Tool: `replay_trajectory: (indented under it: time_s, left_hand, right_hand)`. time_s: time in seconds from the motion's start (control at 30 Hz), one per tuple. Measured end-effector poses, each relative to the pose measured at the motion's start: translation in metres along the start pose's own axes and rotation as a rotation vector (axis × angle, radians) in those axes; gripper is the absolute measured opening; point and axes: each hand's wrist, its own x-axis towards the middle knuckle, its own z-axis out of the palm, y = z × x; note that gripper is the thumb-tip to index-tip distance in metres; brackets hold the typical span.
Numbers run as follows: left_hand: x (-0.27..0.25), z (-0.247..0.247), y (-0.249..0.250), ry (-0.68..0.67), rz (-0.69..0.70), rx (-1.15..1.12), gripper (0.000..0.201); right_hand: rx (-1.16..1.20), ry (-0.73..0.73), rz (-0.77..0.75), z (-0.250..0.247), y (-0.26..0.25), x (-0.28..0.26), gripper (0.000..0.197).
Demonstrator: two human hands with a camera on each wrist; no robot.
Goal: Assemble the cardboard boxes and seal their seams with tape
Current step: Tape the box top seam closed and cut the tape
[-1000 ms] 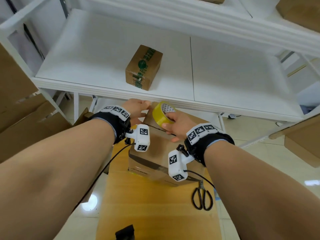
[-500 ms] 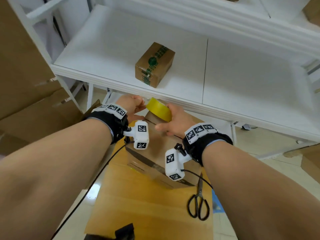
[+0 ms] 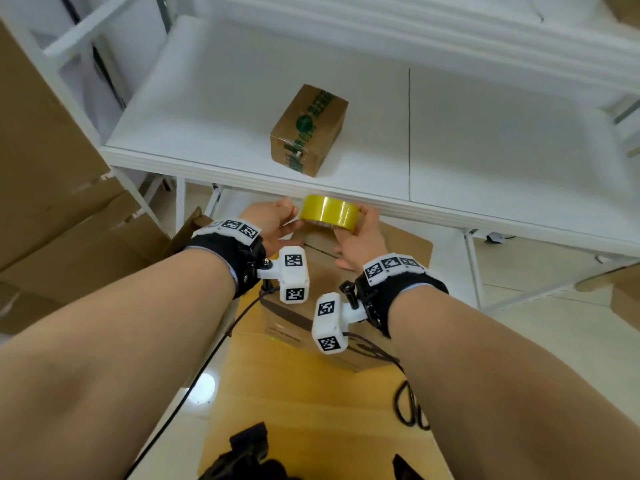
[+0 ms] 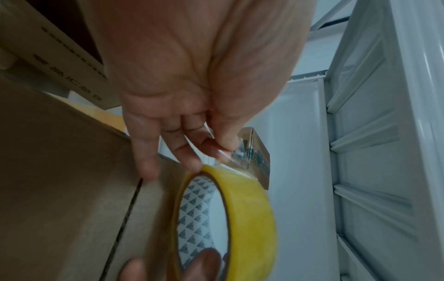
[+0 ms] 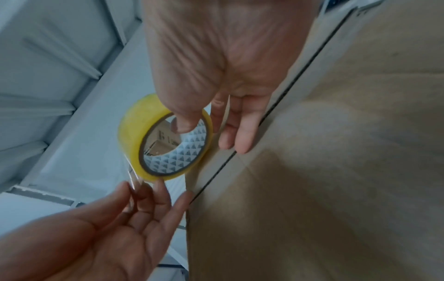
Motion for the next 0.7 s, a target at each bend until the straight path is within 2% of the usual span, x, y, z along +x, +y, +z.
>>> replay_trajectory:
  time_s: [0.23, 0.37, 0.53, 0.7]
  left_hand:
    - [0.006, 0.003, 0.005, 0.029, -0.075, -0.022, 0.027]
    - [0.001, 0.007, 0.007, 0.002, -0.092, -0.029, 0.027]
    - [0.005, 0.006, 0.000, -0.014, -0.067, 0.091, 0.022]
    - [0.007, 0.005, -0.004, 0.007, -0.070, 0.145, 0.023]
  right_hand:
    - [0.187, -0.017, 0.125, 0.000, -0.006, 0.005, 0.033]
    - [0.234, -0.052, 0.177, -0.005, -0.002, 0.003, 0.048]
    - [0.275, -0.045, 0.154, -0.010, 0.000, 0.000, 0.023]
    - [0.268, -0.041, 0.120, -0.013, 0.001, -0.002, 0.020]
